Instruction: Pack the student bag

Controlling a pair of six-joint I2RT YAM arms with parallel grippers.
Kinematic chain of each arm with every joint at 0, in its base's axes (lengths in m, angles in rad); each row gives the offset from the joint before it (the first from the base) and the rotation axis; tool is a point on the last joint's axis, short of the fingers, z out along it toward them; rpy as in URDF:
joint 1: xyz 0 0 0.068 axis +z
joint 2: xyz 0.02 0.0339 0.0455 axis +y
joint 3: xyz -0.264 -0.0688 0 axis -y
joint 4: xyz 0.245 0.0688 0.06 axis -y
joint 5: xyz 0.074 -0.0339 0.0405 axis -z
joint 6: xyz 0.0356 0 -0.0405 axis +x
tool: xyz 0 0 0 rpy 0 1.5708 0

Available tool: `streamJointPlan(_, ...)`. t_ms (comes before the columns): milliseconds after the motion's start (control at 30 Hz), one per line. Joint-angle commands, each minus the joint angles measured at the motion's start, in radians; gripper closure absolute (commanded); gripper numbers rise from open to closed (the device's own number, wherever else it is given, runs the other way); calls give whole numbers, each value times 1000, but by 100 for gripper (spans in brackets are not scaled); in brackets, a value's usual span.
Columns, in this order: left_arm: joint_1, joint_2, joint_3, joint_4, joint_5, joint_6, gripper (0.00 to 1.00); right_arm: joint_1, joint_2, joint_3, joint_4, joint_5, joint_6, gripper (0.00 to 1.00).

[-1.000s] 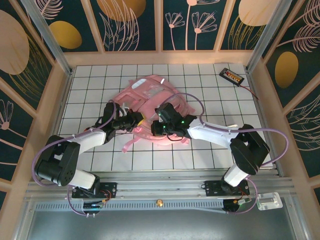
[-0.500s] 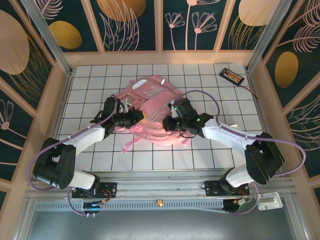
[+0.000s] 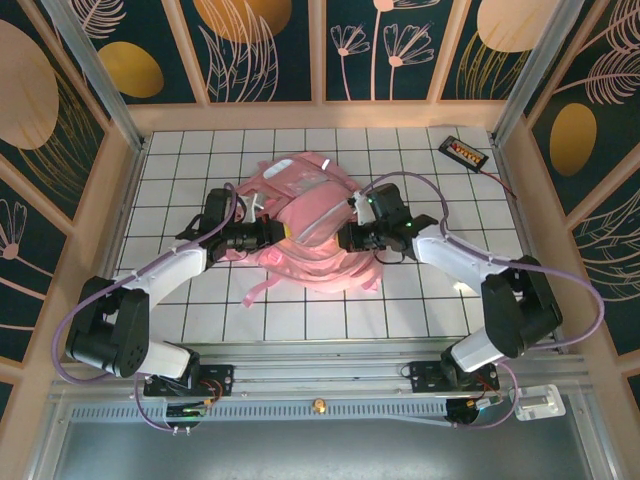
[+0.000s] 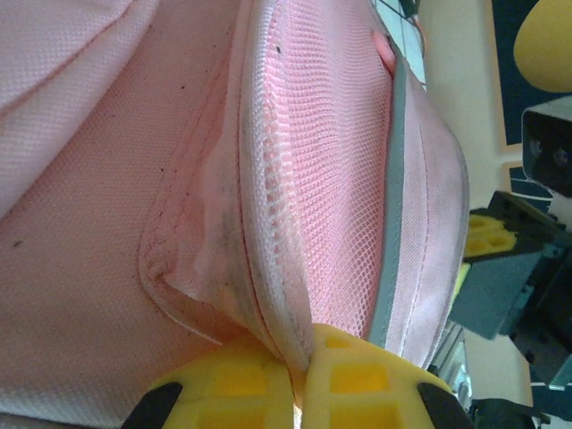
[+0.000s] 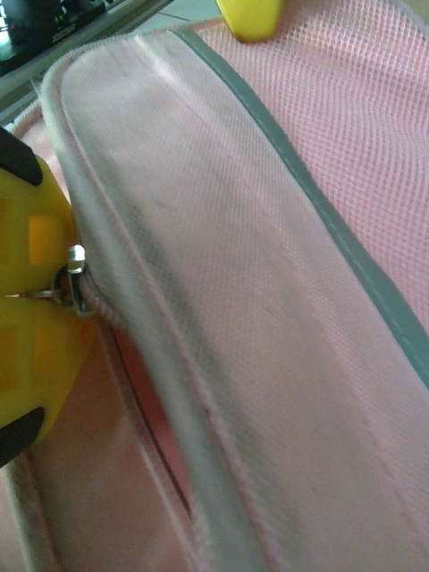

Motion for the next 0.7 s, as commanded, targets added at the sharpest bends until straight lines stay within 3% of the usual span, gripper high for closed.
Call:
streamJointPlan(0, 24, 7, 60, -90, 42, 115, 100, -41, 47, 71, 15, 17, -98, 100)
streamJointPlan(167, 24, 41, 129, -188, 35, 200, 100, -18, 85, 151, 4, -14, -191, 100)
streamJointPlan(667, 32, 44, 199, -395, -44, 391, 100, -110, 139, 226, -160, 128, -332, 100)
